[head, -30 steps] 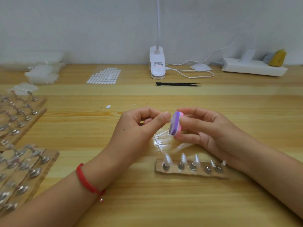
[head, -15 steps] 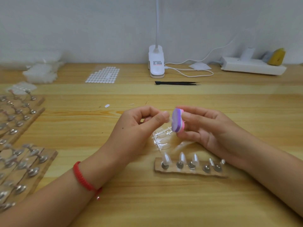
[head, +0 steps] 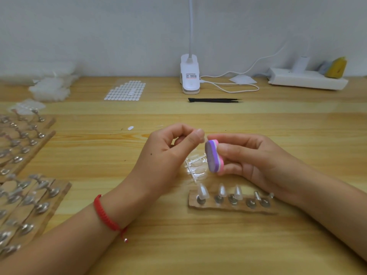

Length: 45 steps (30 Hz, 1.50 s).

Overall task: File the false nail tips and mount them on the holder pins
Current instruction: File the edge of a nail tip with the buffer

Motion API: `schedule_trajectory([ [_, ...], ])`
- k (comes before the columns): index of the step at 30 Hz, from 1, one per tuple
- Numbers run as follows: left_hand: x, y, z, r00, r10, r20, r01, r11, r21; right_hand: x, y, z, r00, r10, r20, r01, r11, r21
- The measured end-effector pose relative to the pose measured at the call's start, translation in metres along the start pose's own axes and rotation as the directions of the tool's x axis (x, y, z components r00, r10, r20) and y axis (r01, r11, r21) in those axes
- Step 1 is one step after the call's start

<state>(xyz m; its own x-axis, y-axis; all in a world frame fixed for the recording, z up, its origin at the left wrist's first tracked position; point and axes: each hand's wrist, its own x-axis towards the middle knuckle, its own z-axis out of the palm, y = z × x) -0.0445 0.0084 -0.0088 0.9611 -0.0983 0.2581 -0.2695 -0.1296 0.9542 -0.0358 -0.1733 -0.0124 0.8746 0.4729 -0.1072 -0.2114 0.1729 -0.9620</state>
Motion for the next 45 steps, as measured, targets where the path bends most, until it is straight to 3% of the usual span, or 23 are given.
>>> schedule_trajectory([
  [5, -0.0005, 0.0015, -0.0010, 1.000, -0.017, 0.025, 0.018, 0.999, -0.038, 0.0018, -0.0018, -0.0029, 0.996, -0.011, -0.084, 0.021, 0.993, 0.118],
  [12, -0.0059, 0.0020, 0.0023, 0.987, 0.001, 0.159, -0.002, 1.000, 0.004, 0.0021, 0.0003, -0.0022, 0.997, -0.021, -0.077, 0.028, 0.996, 0.088],
  [17, -0.0030, 0.0013, 0.0017, 0.998, 0.000, 0.056, 0.003, 0.998, -0.055, 0.0014, -0.0009, -0.0014, 1.000, -0.005, -0.003, 0.005, 0.999, 0.042],
  [21, -0.0059, 0.0009, 0.0043, 0.983, 0.033, 0.178, -0.035, 0.999, 0.009, 0.0026, -0.0001, -0.0028, 0.997, -0.012, -0.072, 0.017, 0.997, 0.074],
  [25, -0.0021, 0.0007, 0.0016, 0.999, 0.015, 0.046, -0.013, 0.999, -0.043, 0.0026, 0.0000, -0.0007, 0.999, -0.008, -0.049, 0.011, 0.998, 0.069],
  [29, -0.0050, 0.0018, 0.0058, 0.990, 0.026, 0.137, -0.024, 1.000, -0.017, 0.0035, 0.0007, -0.0021, 0.994, -0.016, -0.107, 0.027, 0.995, 0.098],
  [33, -0.0021, 0.0009, 0.0034, 0.999, -0.004, 0.035, 0.005, 1.000, -0.025, 0.0027, 0.0011, -0.0001, 0.995, -0.023, -0.098, 0.031, 0.996, 0.082],
  [36, -0.0049, 0.0038, 0.0056, 0.995, -0.008, 0.099, 0.009, 1.000, -0.011, 0.0027, 0.0010, -0.0003, 0.991, -0.033, -0.128, 0.046, 0.994, 0.096],
  [40, -0.0021, 0.0034, 0.0043, 1.000, -0.010, 0.017, 0.010, 1.000, -0.019, 0.0026, 0.0013, 0.0003, 0.994, -0.033, -0.101, 0.041, 0.996, 0.084],
  [45, -0.0048, 0.0051, 0.0067, 0.996, -0.011, 0.092, 0.013, 1.000, -0.021, 0.0027, 0.0000, -0.0003, 0.990, -0.052, -0.128, 0.067, 0.991, 0.113],
])
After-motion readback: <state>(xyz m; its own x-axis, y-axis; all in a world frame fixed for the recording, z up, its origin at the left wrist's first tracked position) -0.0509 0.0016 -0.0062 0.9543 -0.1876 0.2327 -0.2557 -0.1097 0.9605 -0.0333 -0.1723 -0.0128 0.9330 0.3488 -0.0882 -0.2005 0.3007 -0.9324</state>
